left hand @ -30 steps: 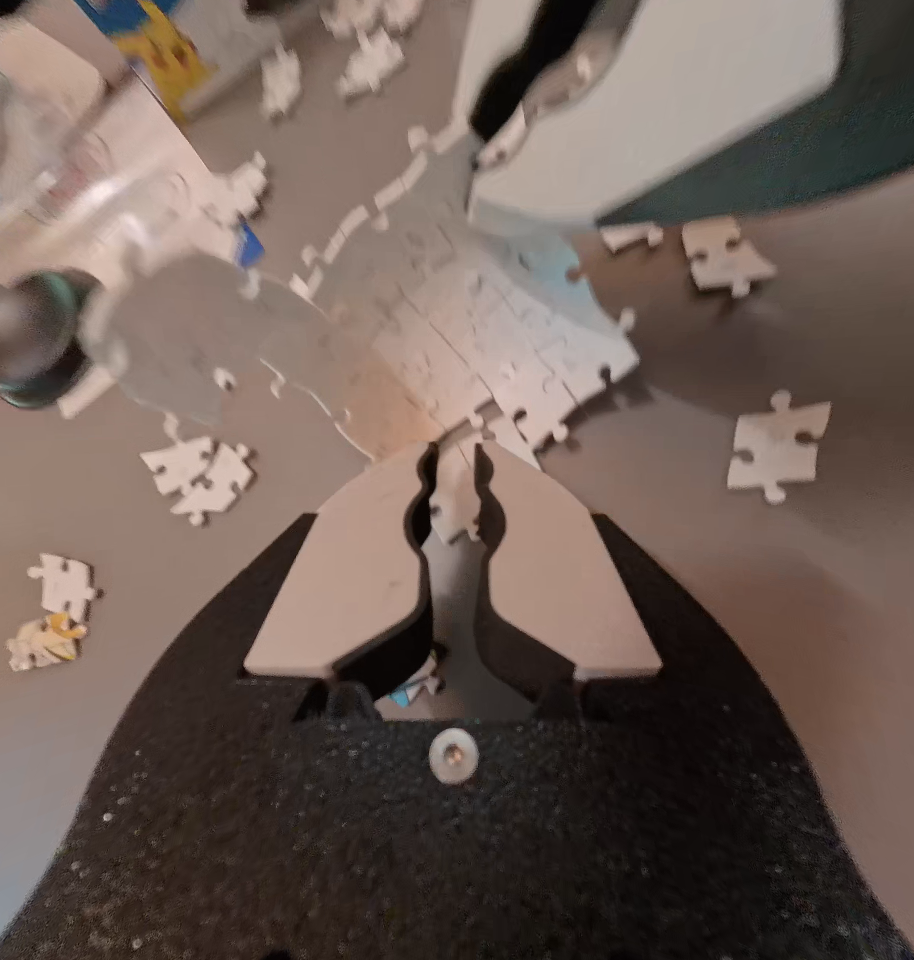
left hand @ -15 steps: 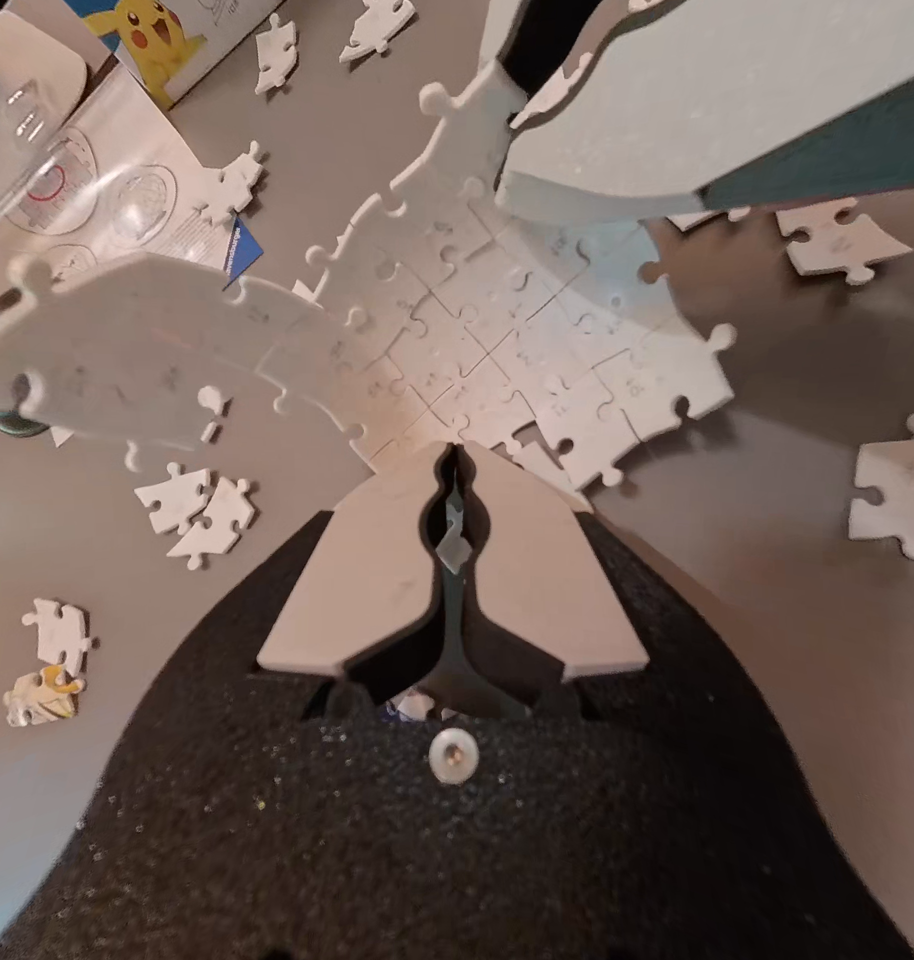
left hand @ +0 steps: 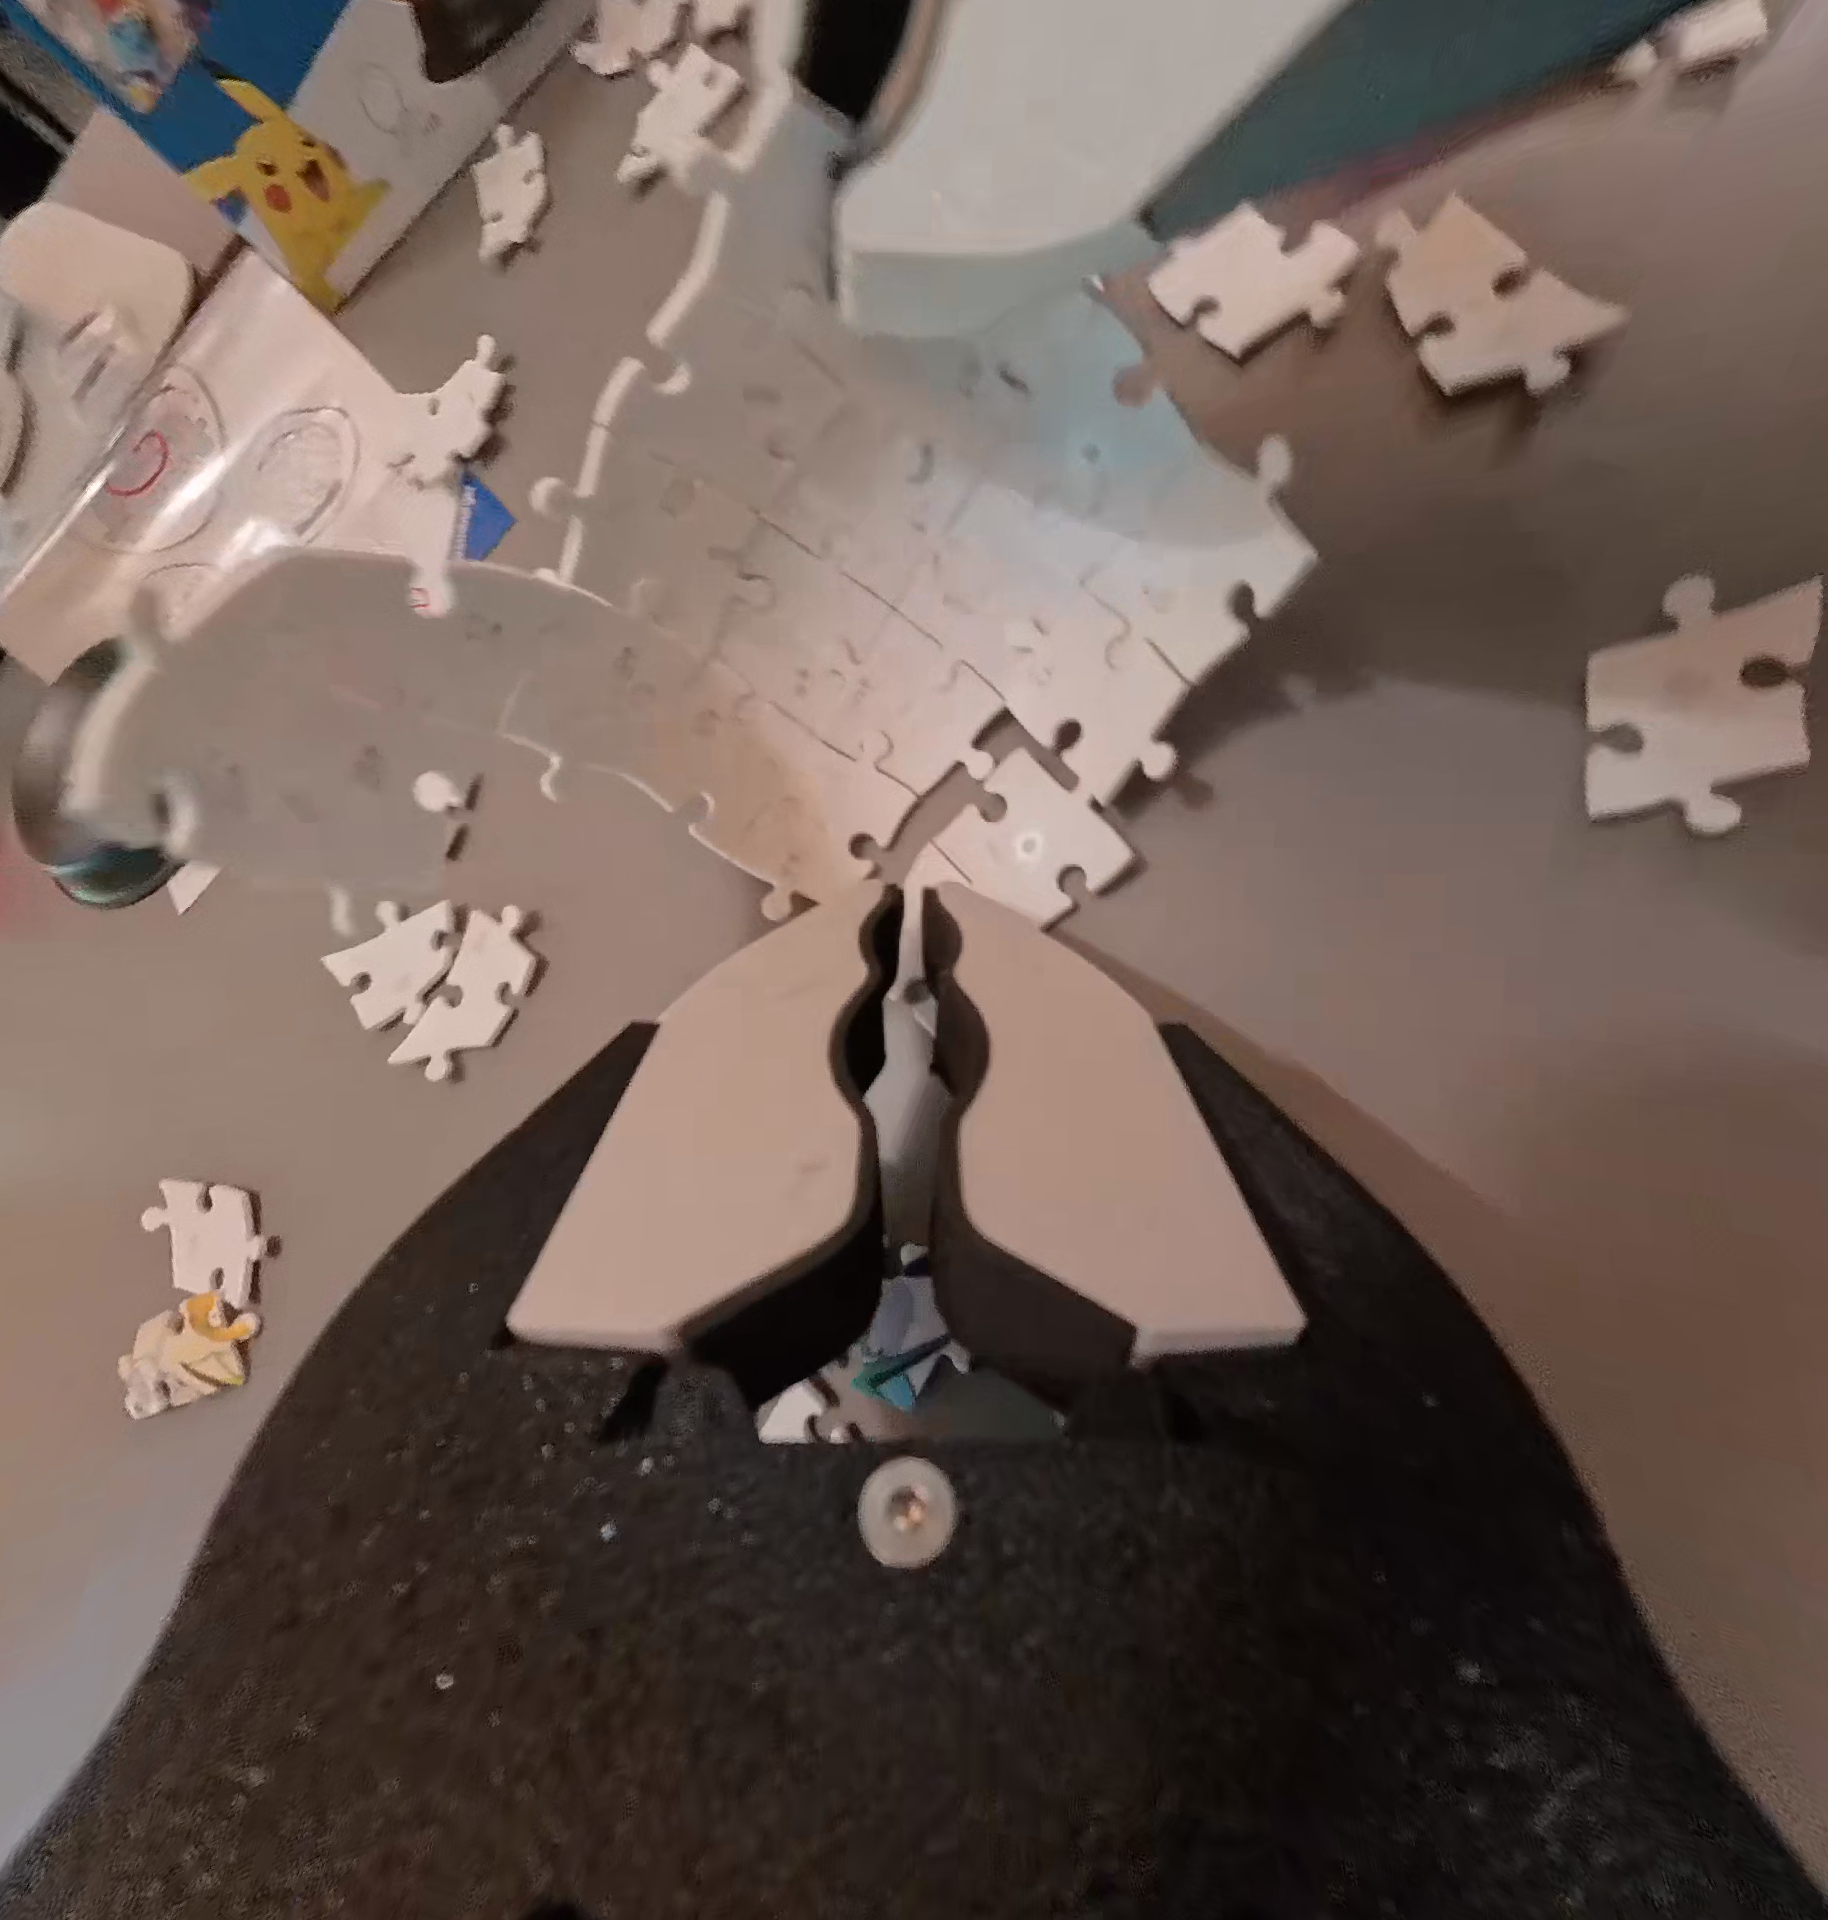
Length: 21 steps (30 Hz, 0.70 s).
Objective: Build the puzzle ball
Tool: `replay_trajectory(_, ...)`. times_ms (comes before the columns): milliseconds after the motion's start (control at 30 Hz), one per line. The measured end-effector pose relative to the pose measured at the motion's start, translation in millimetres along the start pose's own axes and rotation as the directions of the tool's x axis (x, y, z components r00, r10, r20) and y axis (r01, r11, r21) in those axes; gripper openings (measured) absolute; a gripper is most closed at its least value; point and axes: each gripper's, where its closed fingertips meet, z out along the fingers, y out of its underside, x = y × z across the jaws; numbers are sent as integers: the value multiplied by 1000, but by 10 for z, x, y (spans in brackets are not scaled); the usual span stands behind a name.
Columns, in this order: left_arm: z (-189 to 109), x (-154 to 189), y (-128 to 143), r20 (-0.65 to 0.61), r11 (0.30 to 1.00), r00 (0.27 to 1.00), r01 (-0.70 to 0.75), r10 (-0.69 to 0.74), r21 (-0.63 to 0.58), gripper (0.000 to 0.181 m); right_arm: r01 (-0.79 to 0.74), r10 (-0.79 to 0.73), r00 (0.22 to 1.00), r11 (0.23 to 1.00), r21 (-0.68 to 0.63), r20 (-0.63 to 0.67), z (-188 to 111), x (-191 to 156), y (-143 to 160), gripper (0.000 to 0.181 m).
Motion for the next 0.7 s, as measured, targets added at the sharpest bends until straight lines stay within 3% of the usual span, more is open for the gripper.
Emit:
replay_trajectory(433,-13,-17,19,48,1000,999,-10,10,-2,10,31,-31,999,999,13,-22,4,1,-17,10)
replay_trajectory(533,-60,76,-38,-9,998,999,-43,43,38,12,25,-25,1000,1000,15,-18,7,4,-6,10)
replay_trajectory(700,-27,220,-31,-120,993,986,-114,117,31,37,32,-31,999,999,22,-17,10,6,-9,10)
